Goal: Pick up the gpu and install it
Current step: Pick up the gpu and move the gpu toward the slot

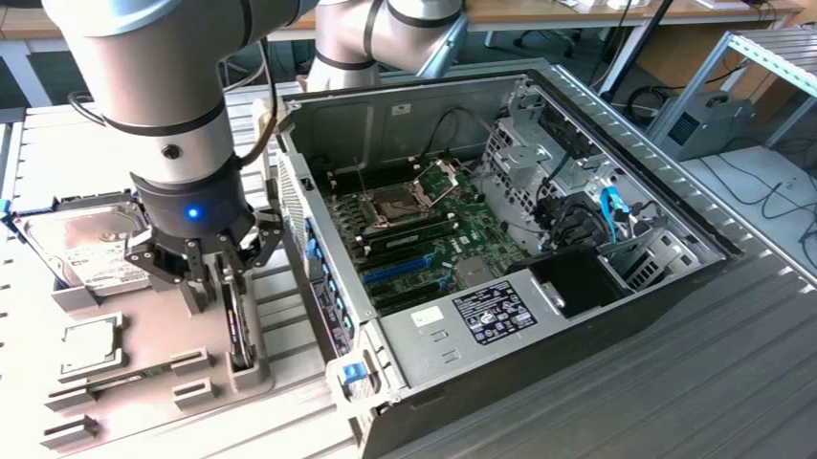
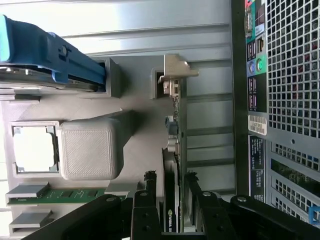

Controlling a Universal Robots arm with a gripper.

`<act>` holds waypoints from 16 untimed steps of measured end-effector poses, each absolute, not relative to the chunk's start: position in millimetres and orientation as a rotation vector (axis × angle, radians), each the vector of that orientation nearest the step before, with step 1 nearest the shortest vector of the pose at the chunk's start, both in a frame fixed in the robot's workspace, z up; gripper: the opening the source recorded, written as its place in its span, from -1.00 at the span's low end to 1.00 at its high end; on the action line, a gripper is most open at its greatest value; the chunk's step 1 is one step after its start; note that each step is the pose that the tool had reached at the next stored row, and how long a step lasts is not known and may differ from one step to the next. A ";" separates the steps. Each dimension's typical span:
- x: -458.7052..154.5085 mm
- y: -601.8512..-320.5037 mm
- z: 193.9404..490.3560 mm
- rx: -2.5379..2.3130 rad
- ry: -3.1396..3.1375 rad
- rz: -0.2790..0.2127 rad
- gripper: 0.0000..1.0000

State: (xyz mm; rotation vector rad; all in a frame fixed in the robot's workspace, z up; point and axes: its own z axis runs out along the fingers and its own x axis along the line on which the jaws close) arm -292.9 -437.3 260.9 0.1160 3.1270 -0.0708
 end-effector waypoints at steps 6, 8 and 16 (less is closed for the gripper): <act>-292.8 -434.2 255.6 0.116 3.131 -0.076 -0.28; -292.7 -434.2 253.1 0.116 3.133 -0.076 -0.28; -290.8 -433.0 247.3 0.116 3.140 -0.077 -0.28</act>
